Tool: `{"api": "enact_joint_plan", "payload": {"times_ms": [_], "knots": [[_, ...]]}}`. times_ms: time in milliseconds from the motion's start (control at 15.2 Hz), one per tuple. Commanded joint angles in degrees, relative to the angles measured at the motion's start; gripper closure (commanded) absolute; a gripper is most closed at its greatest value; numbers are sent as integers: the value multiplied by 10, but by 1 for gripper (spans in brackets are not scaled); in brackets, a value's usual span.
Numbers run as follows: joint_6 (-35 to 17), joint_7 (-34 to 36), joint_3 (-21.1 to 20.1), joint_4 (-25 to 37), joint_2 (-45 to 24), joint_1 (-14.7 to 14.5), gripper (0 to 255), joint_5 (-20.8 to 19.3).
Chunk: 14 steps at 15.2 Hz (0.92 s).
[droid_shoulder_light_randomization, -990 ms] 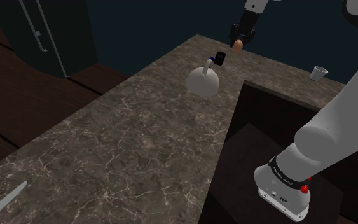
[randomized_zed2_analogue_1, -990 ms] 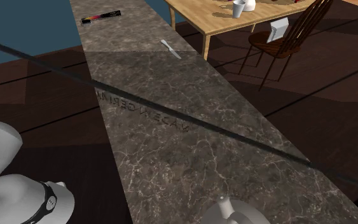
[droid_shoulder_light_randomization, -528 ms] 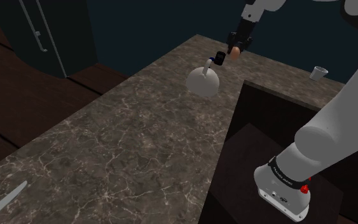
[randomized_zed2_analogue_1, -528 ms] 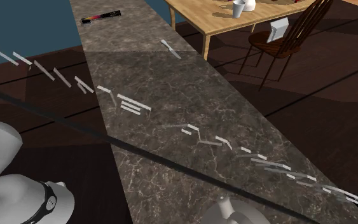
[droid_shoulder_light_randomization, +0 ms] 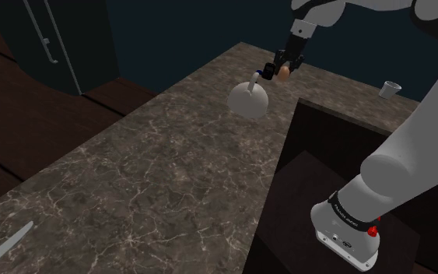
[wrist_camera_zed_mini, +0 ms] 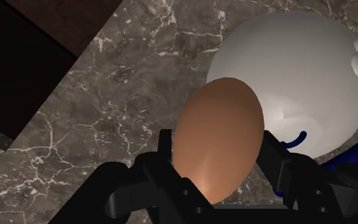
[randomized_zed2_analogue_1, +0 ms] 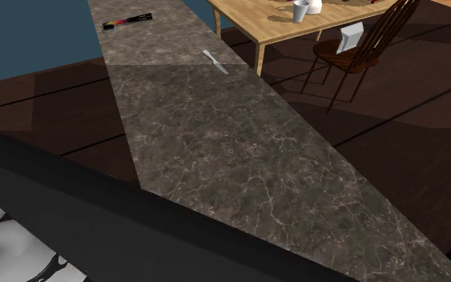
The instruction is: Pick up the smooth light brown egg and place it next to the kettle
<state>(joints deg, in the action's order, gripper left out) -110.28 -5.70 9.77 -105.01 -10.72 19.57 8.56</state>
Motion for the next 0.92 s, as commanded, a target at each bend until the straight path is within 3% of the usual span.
{"api": "enact_joint_plan", "payload": {"times_ms": [0,858], "knots": [[-16,-2,0,-11,-5,0,255,2],[-104,-19,-4,-59,-46,1,255,16]]}}
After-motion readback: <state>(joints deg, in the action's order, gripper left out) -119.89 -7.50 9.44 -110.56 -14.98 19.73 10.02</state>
